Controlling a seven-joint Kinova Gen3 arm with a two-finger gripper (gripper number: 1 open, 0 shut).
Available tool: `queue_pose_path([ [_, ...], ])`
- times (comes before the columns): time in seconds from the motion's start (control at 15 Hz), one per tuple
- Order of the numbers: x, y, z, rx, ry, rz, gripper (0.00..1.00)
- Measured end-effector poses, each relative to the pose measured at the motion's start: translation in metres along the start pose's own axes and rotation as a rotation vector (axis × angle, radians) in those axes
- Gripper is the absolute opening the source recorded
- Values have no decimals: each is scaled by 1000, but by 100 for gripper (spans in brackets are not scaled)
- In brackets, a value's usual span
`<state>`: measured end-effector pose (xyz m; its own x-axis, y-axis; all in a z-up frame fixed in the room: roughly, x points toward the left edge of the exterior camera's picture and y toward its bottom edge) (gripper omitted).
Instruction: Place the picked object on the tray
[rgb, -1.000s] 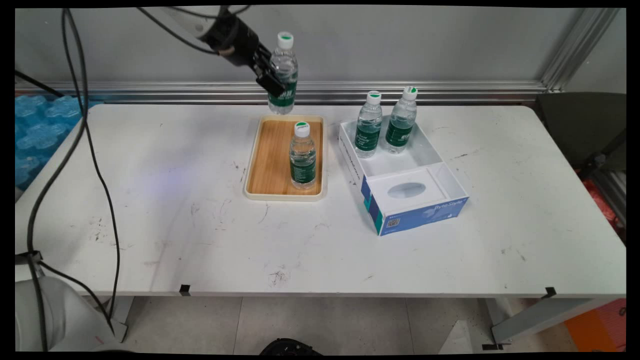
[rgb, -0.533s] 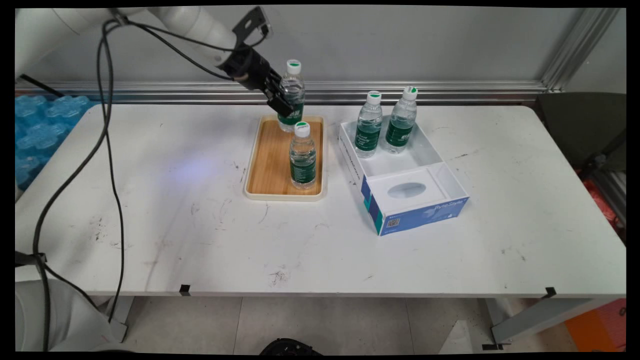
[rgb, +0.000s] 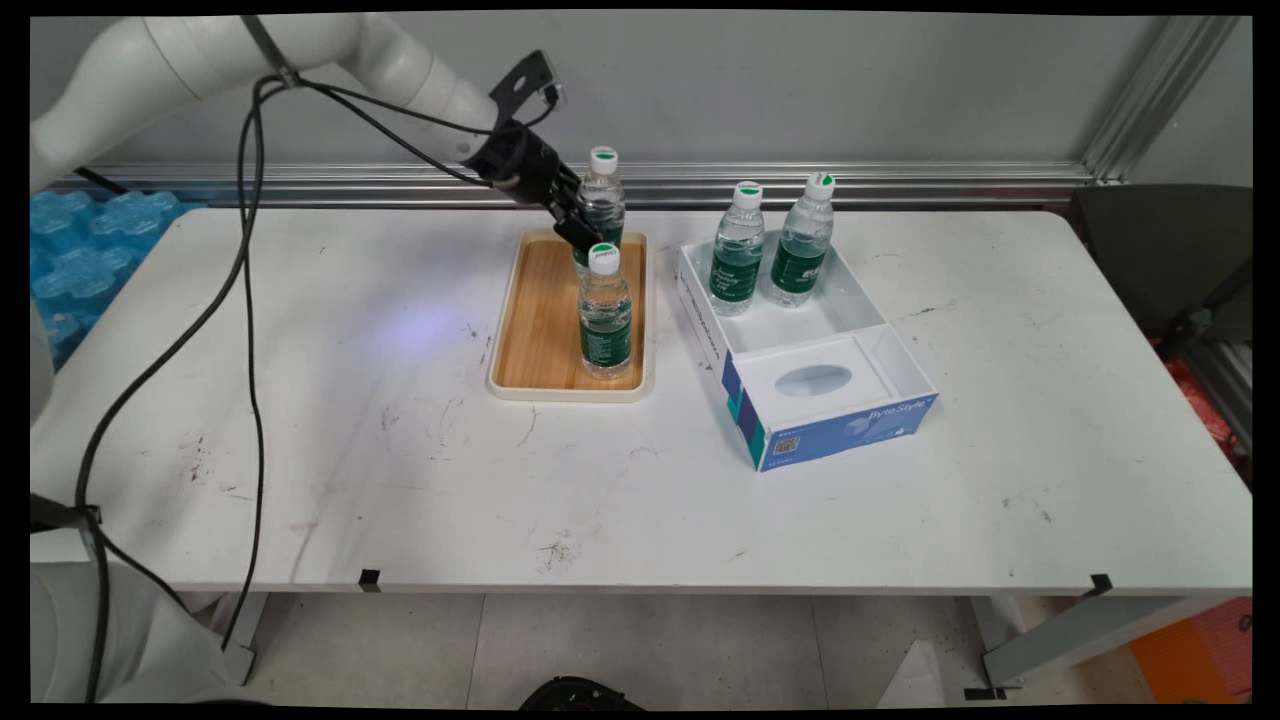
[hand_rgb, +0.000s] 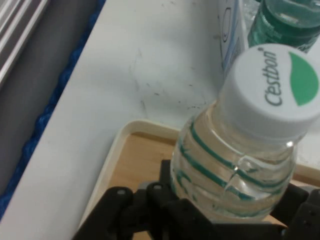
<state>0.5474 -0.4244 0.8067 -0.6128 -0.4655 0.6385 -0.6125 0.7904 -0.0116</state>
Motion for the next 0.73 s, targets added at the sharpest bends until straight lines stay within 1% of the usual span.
queue_pose_path([
  [0.47,-6,-2,24,-19,19,7,0],
  [0.53,-7,-2,26,-23,22,9,100],
  [0.73,-8,-2,30,-28,28,14,100],
])
